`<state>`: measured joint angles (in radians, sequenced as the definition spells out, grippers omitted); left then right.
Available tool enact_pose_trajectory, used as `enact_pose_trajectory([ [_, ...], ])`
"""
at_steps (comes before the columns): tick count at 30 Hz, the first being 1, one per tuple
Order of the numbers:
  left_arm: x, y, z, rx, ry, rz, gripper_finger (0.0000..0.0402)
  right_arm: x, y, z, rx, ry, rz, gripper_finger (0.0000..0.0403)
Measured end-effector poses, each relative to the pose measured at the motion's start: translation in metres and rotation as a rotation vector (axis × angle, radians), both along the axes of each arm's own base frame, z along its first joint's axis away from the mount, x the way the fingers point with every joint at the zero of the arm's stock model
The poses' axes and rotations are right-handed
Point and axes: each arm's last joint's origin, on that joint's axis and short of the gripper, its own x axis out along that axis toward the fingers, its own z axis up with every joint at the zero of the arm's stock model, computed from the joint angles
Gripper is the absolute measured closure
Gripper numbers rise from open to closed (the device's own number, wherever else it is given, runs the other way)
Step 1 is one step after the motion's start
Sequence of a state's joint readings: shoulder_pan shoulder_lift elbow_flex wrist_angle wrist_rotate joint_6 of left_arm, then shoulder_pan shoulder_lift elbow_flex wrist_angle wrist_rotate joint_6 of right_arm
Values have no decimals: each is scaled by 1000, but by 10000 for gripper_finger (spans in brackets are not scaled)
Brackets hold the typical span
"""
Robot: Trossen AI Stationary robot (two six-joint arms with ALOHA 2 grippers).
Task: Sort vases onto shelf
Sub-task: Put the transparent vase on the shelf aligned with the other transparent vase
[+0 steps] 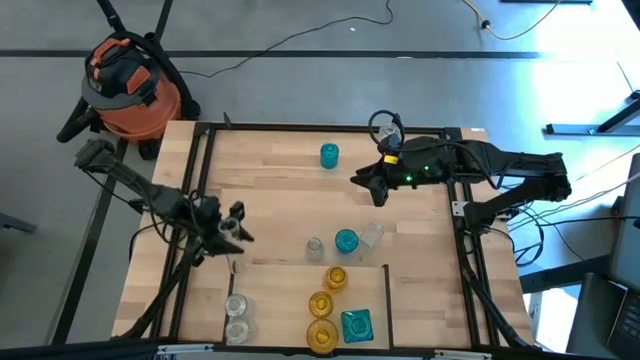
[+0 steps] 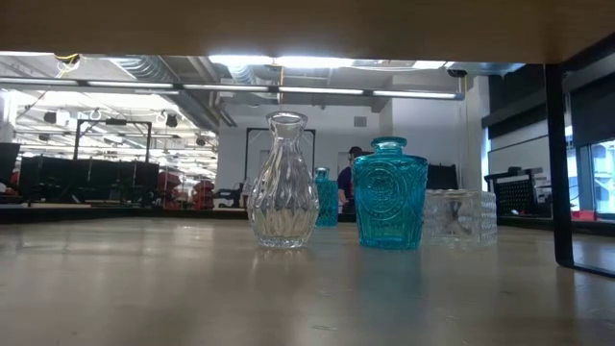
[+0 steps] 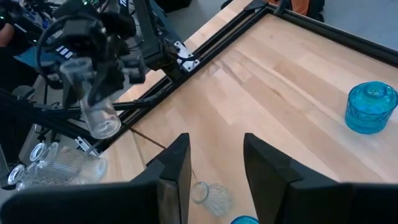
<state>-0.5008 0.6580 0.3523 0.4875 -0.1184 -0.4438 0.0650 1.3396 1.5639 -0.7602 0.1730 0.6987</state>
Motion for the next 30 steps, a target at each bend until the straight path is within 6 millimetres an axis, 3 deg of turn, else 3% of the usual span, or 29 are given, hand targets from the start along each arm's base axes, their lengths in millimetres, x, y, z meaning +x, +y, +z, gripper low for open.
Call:
enact_pose_trajectory([
  [5,8,-8,-10,50,49,-90,243,0,0,0,1,1,-1,292],
  [15,17,-11,-12,152,-10,-104,245,0,-2,0,16,0,-11,292],
  [30,29,-19,-29,200,71,-188,245,0,-2,0,51,-4,-30,292],
])
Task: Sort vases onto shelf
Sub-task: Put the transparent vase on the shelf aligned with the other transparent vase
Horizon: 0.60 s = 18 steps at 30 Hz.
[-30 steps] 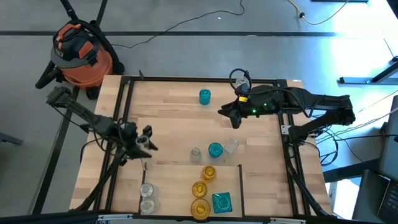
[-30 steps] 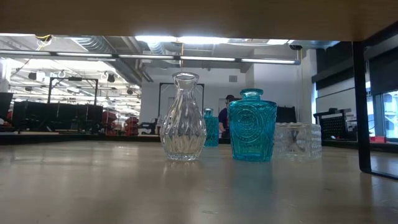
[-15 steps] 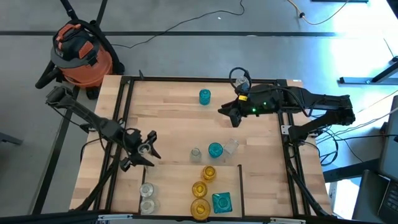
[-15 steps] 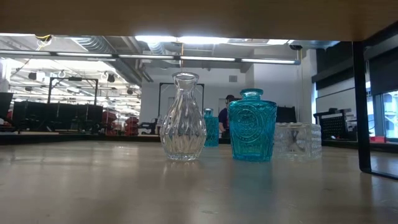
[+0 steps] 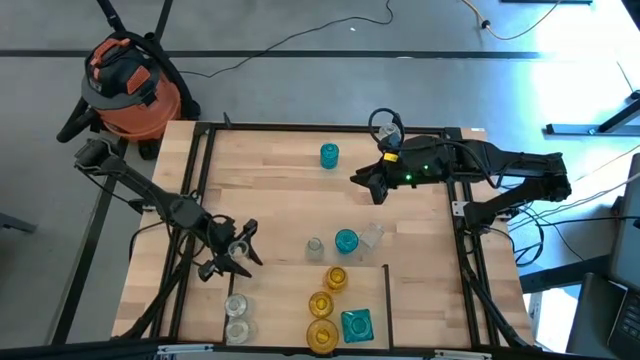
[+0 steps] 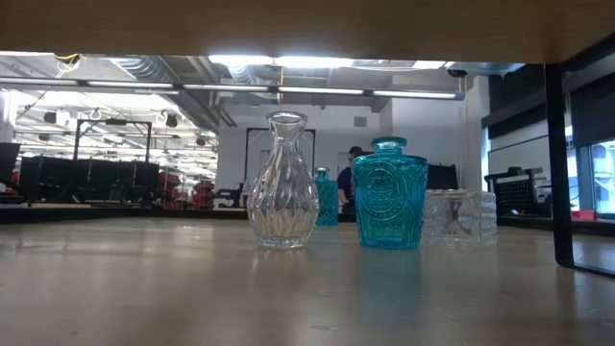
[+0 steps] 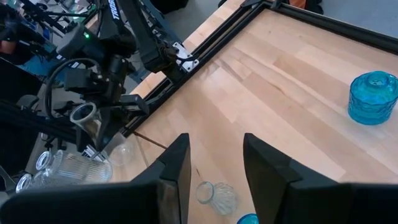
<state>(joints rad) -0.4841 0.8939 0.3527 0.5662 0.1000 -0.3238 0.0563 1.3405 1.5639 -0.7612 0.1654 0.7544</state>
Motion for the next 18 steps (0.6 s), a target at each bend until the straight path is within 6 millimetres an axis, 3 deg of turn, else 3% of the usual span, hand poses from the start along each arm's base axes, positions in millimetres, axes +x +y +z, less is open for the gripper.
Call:
enact_pose_trajectory([
  [10,0,-1,0,2,2,-16,239,0,0,0,0,1,0,292],
  [14,0,-1,-1,82,-48,-14,213,0,0,0,0,1,0,292],
  [18,0,-1,-1,113,-66,-13,217,0,0,0,8,0,-3,292],
])
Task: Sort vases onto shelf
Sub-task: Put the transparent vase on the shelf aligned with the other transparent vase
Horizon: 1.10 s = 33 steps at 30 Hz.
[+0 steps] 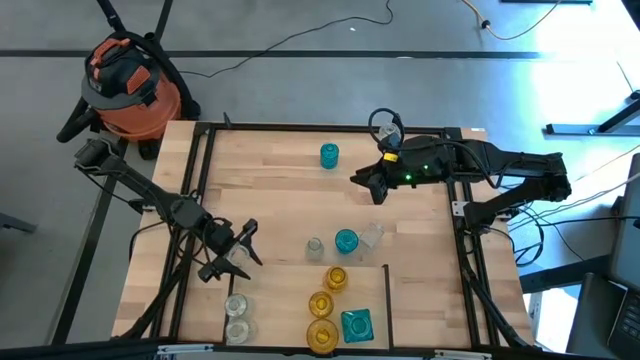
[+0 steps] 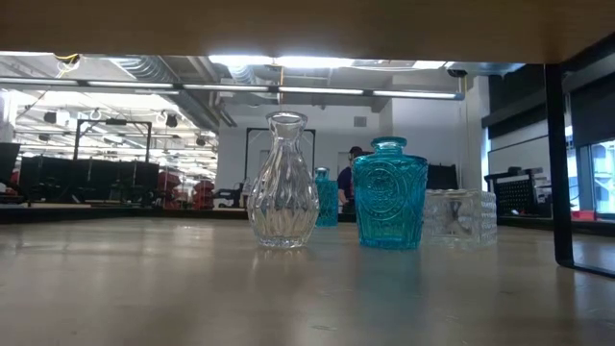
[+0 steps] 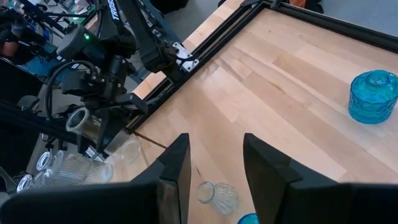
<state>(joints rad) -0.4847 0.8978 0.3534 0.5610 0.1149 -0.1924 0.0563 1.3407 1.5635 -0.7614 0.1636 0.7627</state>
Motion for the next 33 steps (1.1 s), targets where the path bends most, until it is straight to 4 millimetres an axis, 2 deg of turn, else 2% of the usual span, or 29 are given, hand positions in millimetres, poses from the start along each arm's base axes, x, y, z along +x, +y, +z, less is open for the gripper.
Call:
enact_pose_trajectory([
  [15,-1,0,8,-52,-65,-14,226,0,-3,-1,17,6,9,292],
  [23,-1,0,9,-161,4,-24,226,0,-3,-1,16,7,6,292],
  [33,-1,0,12,-147,-48,-17,225,0,-3,-1,22,5,3,292],
])
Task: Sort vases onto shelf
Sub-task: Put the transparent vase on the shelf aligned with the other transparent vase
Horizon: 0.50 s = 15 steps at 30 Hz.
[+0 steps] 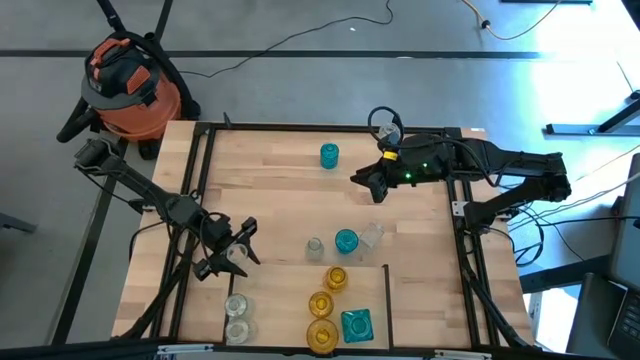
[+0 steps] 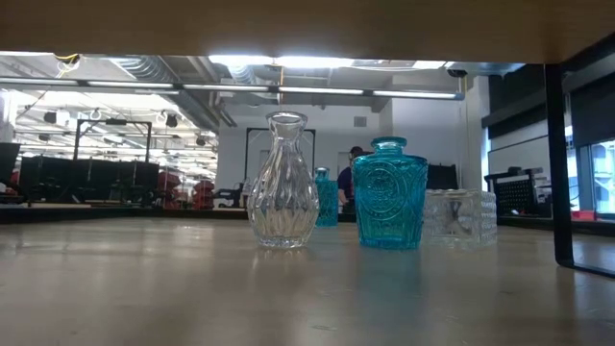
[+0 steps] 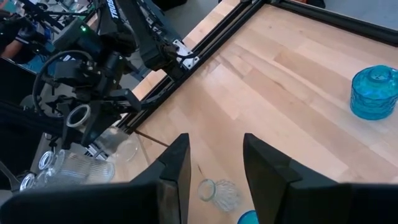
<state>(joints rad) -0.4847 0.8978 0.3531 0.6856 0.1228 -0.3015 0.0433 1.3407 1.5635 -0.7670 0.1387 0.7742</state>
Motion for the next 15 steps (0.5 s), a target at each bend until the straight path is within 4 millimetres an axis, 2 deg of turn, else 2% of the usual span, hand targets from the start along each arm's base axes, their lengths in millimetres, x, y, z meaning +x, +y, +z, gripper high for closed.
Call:
enact_pose_trajectory([
  [5,0,0,0,67,-42,12,225,0,0,0,11,-2,-4,292],
  [15,1,1,-1,36,-14,38,225,-1,1,-2,41,21,4,292],
])
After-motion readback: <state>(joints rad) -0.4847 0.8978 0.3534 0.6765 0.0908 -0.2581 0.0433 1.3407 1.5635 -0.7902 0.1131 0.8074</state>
